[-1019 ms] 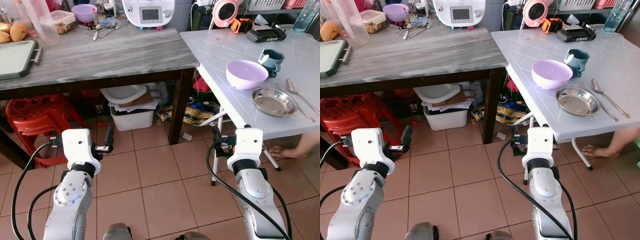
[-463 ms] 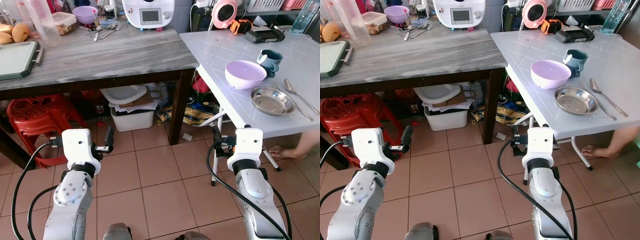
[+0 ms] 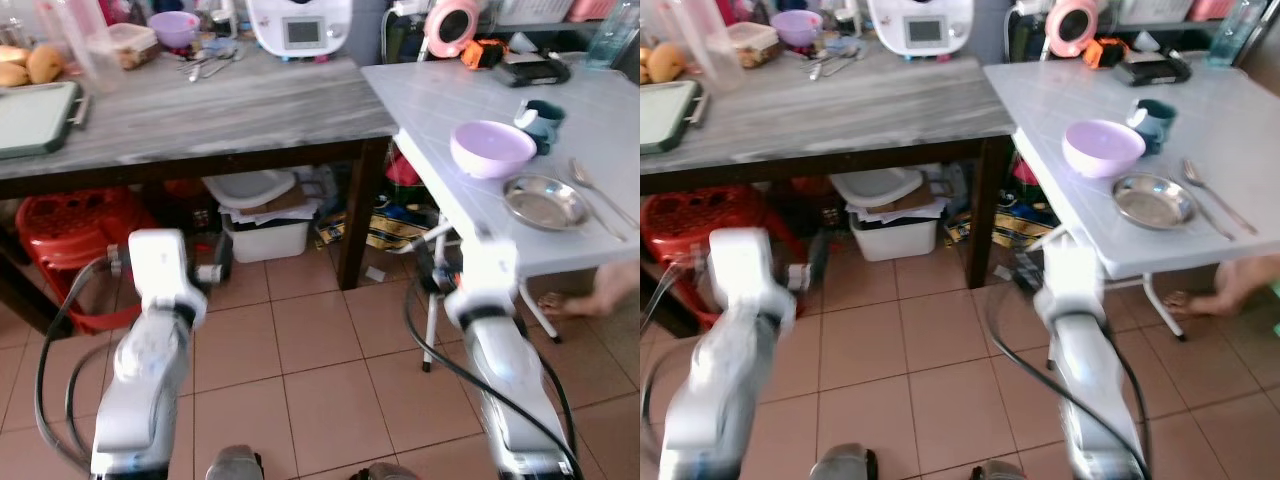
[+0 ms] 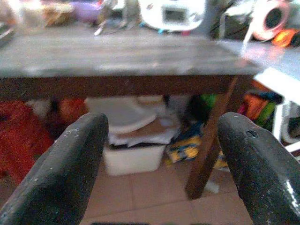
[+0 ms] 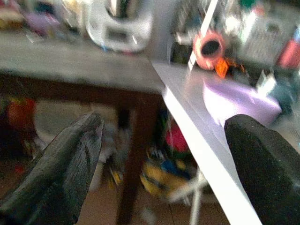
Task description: Setting the table
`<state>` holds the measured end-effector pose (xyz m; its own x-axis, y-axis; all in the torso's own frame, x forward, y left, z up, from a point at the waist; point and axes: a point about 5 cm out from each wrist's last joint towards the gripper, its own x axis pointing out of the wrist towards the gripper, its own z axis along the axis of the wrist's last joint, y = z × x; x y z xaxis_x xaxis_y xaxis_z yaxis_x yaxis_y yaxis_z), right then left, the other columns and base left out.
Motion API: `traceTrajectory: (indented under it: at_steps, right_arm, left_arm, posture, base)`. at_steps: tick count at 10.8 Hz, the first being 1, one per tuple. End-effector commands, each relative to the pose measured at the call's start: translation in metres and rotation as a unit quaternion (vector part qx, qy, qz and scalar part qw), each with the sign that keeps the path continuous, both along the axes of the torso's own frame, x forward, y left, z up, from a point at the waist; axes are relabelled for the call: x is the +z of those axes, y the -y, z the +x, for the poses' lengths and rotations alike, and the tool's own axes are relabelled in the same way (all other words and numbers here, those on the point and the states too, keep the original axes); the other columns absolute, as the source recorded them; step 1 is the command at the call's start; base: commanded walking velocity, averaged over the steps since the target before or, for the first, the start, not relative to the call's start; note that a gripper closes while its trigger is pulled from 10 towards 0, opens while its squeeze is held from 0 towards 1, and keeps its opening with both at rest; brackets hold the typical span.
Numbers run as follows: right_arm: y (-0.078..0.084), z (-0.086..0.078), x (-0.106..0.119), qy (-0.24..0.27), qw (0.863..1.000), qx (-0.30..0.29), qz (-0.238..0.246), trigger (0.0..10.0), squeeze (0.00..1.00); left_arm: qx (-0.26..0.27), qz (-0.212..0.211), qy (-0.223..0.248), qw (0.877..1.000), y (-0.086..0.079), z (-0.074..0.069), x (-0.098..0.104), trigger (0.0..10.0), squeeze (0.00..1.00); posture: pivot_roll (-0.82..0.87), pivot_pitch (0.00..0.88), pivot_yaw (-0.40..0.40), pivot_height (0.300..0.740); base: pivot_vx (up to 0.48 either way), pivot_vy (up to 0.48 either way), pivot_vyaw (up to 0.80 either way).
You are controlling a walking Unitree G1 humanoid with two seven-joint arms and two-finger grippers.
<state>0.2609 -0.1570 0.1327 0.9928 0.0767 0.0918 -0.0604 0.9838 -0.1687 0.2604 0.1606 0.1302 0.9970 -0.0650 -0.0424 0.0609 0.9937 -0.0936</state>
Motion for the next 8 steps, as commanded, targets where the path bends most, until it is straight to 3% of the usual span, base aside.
traceTrajectory:
  at_steps: [1,3,5,6,8]
  right_arm:
    - [0.001,0.003,-0.002,-0.003,1.000,0.005,0.001,10.0,0.00]
    - [-0.002,0.011,-0.009,-0.011,1.000,0.026,0.006,10.0,0.00]
    - [0.001,0.008,-0.008,-0.022,1.000,0.013,0.006,10.0,0.00]
    - [0.002,0.007,-0.010,-0.023,1.000,-0.006,-0.006,10.0,0.00]
    - [-0.001,-0.005,-0.020,-0.020,1.000,-0.006,0.020,10.0,0.00]
  left_arm:
    - [-0.001,-0.004,-0.020,1.000,-0.003,0.000,-0.006,10.0,0.00]
    - [-0.015,0.003,-0.029,0.999,-0.001,0.010,-0.017,10.0,0.00]
    - [-0.031,0.008,0.000,0.999,0.012,0.016,-0.012,10.0,0.00]
    - [-0.041,0.017,0.005,0.999,0.014,0.014,-0.013,10.0,0.00]
    - [-0.010,0.022,-0.022,0.999,0.005,0.005,-0.024,10.0,0.00]
  posture:
    - [0.06,0.000,-0.007,0.740]
    - [0.05,0.000,-0.014,0.740]
    - [0.03,0.000,-0.008,0.740]
    - [0.02,0.000,0.017,0.740]
    - [0.00,0.000,0.059,0.740]
  base:
    - [0.000,0.000,0.00]
    - [0.000,0.000,0.00]
    - [0.000,0.000,0.00]
    - [0.000,0.000,0.00]
    - [0.000,0.000,0.00]
